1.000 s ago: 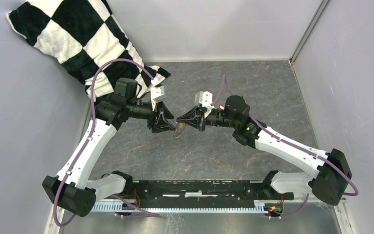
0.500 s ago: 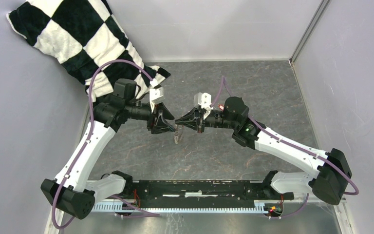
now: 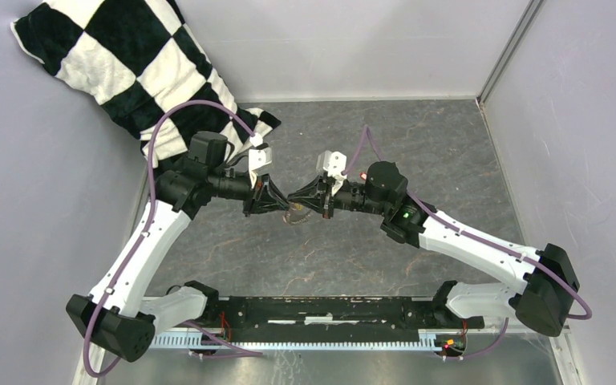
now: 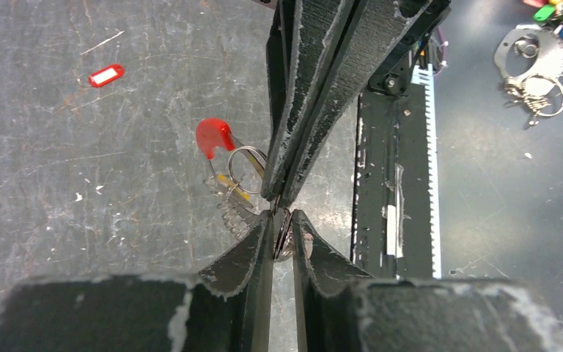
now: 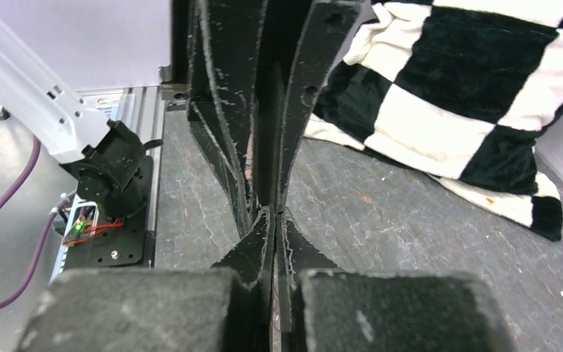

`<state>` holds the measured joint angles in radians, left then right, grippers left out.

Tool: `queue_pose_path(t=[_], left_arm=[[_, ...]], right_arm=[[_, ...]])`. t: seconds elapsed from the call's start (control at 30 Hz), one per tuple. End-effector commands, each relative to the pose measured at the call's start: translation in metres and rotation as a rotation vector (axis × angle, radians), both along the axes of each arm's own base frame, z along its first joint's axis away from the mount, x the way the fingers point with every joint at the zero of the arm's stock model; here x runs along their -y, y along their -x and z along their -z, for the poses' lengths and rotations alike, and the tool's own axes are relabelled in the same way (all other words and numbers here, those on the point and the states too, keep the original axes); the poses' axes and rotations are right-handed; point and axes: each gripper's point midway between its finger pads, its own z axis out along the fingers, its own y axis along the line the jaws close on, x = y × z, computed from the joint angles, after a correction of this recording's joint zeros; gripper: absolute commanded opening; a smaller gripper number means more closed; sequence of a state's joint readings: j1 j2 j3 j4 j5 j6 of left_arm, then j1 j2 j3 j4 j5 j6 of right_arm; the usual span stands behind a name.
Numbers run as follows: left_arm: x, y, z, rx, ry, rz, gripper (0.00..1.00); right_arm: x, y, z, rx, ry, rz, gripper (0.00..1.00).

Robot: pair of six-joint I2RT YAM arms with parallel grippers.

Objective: Put the keys on the keyring

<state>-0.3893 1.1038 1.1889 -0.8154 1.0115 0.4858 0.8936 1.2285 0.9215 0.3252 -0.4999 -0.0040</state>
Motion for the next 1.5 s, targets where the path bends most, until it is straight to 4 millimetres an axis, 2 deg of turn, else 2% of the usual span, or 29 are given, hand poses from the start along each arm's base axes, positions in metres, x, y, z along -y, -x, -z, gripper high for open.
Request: queue_pose_path(t=[0.0,0.17,0.3,0.4,0.47,0.53,0.6,0.67,0.8,0.9,1.0,1.1,1.47], left_arm=[[-0.003,0.011,-0.01,0.118,0.019,0.035,0.2],[-0.006,0.019,-0.006,0.168,0.016,0.055,0.19],[-0.008,0.026,-0.007,0.229,0.019,0.073,0.32],[-0.011,0.028,-0.009,0.271,0.017,0.071,0.36],[-0.012,0.023,-0.013,0.278,0.005,0.047,0.43],[-0.013,0.012,-0.019,0.258,-0.006,-0.025,0.45],[-0.014,-0.005,-0.029,0.278,0.001,-0.111,0.43],[-0.014,-0.008,-0.033,0.299,0.015,-0.133,0.43],[-0.007,-0.005,-0.042,0.273,0.093,-0.143,0.44],[-0.001,0.006,-0.049,0.228,0.132,-0.093,0.44],[0.003,0.02,-0.051,0.171,0.154,-0.022,0.41],[0.004,0.025,-0.049,0.127,0.158,-0.001,0.37],[0.002,0.017,-0.044,0.14,0.124,-0.033,0.32]], right_arm=[[0.008,-0.026,-0.034,0.012,-0.067,0.165,0.01],[0.009,-0.029,-0.039,-0.018,-0.095,0.189,0.0],[0.01,-0.028,-0.04,-0.017,-0.095,0.19,0.01],[0.01,-0.025,-0.04,-0.007,-0.092,0.173,0.0],[0.01,-0.019,-0.039,0.01,-0.087,0.143,0.0],[0.012,-0.012,-0.04,0.027,-0.094,0.114,0.0],[0.013,-0.003,-0.043,0.041,-0.112,0.08,0.01],[0.012,0.003,-0.045,0.043,-0.123,0.046,0.01],[0.008,0.011,-0.048,0.029,-0.135,-0.006,0.0],[0.008,0.015,-0.049,0.028,-0.138,-0.022,0.0],[0.008,0.017,-0.051,0.029,-0.143,-0.034,0.0],[0.007,0.021,-0.055,0.03,-0.155,-0.051,0.0],[0.003,0.031,-0.057,0.026,-0.16,-0.107,0.0]])
